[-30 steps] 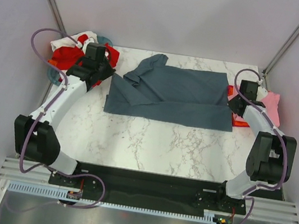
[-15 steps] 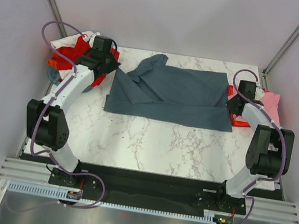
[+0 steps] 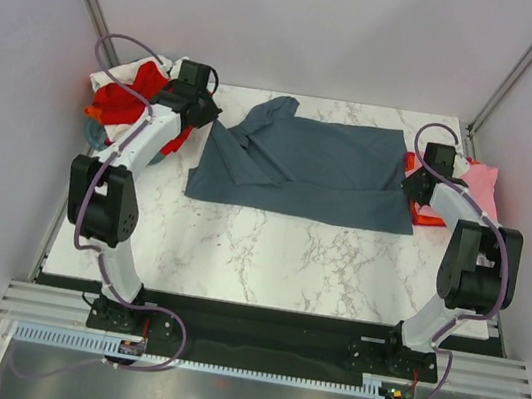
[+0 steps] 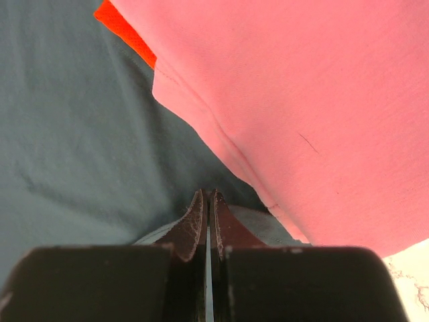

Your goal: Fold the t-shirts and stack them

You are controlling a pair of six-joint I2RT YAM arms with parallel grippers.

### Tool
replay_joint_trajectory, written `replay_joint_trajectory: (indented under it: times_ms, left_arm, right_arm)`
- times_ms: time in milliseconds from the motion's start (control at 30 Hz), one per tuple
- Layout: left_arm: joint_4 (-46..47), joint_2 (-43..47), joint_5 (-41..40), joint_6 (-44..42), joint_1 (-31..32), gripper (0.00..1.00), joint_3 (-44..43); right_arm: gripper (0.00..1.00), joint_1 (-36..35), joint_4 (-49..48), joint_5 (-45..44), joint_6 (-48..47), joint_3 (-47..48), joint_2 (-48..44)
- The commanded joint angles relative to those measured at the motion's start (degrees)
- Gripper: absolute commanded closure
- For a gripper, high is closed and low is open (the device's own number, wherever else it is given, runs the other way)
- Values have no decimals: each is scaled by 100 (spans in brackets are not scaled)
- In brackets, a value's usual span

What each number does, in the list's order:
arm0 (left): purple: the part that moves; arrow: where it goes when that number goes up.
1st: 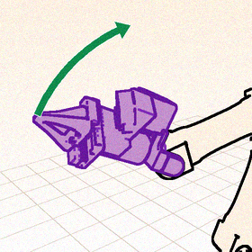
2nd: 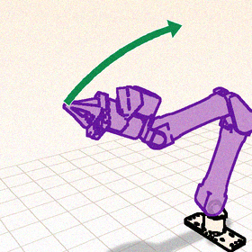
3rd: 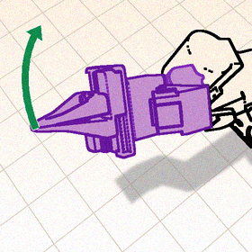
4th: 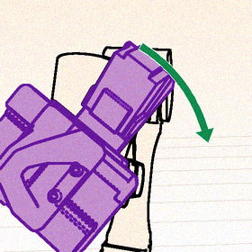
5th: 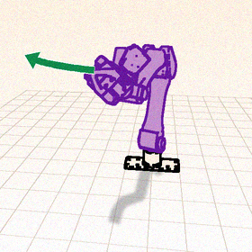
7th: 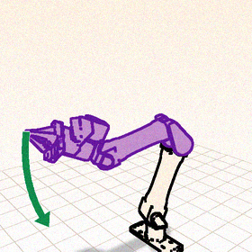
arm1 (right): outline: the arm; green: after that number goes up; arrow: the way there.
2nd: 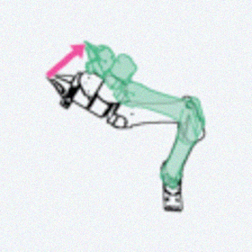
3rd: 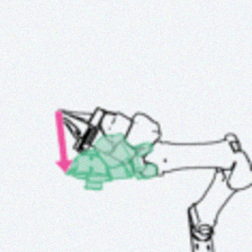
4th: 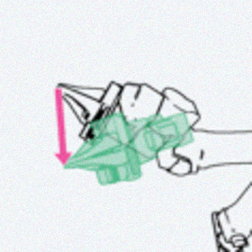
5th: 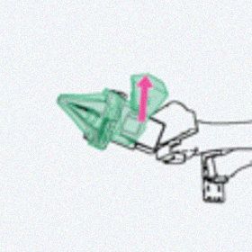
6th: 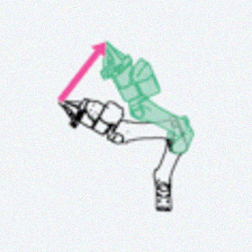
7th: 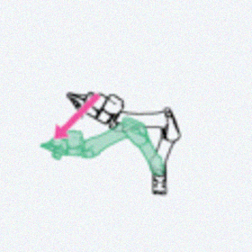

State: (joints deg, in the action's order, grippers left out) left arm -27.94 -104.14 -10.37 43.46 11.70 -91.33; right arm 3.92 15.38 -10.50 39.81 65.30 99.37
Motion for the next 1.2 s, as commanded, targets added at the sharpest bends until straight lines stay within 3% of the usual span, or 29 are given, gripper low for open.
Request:
replay_joint_trajectory:
  times_ms: [0, 333, 367, 400, 433, 467, 500, 533, 633, 700, 867, 1167]
  left_arm:
    - [70, -54, -167, 13, -28, 98, -438]
    - [70, -659, -176, 31, -81, 98, -1079]
    - [52, -782, -132, 31, -98, 86, -1184]
    - [52, -784, -62, 22, -107, 86, -1229]
    - [26, -897, 17, -30, -116, 60, -1282]
    - [-105, -924, 105, -40, -142, 45, -1352]
    - [-228, -942, 175, -40, -142, 35, -1448]
    - [-281, -890, 211, -83, -142, 32, -1449]
    - [-361, -574, 264, -84, -142, 32, -1090]
    - [-361, 505, 176, 92, -142, 35, -151]
    - [-230, 1579, 44, 592, -133, 41, 1361]
    - [1097, 3301, 9, 1515, -142, 42, 4060]
  right_arm:
    - [100, 21, -166, -13, 44, 168, -14]
    - [100, 30, -246, -13, 88, 115, -102]
    - [87, 30, -246, 39, 71, 132, -102]
    - [87, 30, -246, 57, 71, 132, -102]
    - [60, 30, -237, 66, 44, 132, -111]
    - [51, 30, -246, 57, 44, 115, -146]
    - [47, 30, -246, 40, 44, 54, -198]
    - [47, 30, -254, 31, 35, 27, -321]
    - [49, 29, -263, -22, 79, -227, -724]
    - [52, 30, -552, -5, 351, -999, -1542]
    - [53, 29, -1168, 48, 712, -2362, -2596]
    - [51, 21, -1678, -259, 1257, -3567, -3029]
